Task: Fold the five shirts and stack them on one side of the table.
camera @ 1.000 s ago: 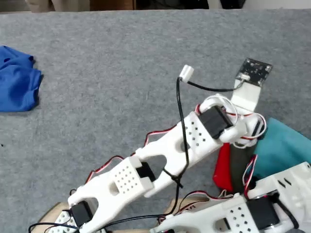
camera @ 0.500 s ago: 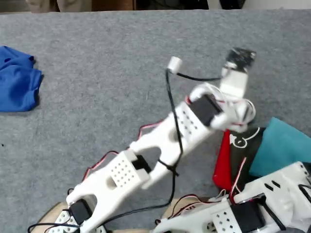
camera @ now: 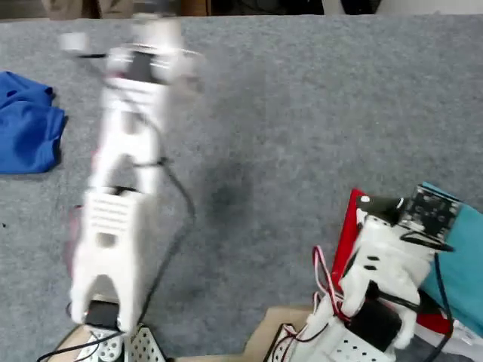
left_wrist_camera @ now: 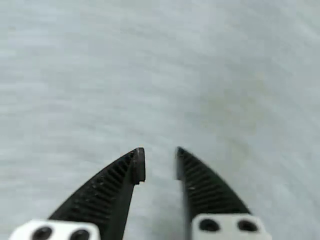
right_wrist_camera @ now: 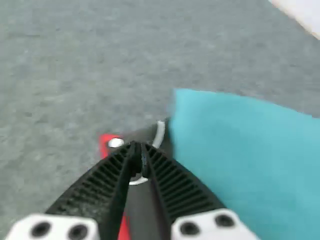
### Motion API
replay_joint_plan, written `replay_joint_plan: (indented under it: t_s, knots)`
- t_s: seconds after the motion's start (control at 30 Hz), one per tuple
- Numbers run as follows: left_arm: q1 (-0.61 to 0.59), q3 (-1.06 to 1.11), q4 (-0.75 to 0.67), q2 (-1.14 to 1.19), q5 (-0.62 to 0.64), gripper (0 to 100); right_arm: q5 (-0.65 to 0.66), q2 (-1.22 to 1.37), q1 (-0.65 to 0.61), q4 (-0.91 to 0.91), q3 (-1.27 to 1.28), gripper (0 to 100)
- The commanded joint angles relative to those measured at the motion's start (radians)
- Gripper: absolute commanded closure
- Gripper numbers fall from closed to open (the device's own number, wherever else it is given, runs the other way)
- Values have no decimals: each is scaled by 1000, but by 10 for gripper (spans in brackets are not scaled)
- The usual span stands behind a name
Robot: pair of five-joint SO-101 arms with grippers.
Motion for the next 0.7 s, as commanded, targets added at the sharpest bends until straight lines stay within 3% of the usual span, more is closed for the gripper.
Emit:
replay_joint_plan:
  t_s: [0.0, 0.13, 0.33, 0.43, 0.6, 0.67]
  knots:
    - [-354, -3, 9, -73, -43, 806, -2, 4, -102, 9, 8, 993]
    - [-595, -3, 8, -54, -190, 802, -2, 88, -203, 3, 18, 993]
    - [-767, -9, -161, 113, -273, 800, -6, 374, -266, -8, -28, 993]
    - [-815, -3, -285, 229, -290, 803, -8, 496, -265, 2, -114, 993]
    - [-804, -23, -304, 367, -311, 811, -8, 591, -265, 8, -251, 993]
    - [-793, -41, -298, 400, -311, 864, -8, 595, -266, 40, -298, 993]
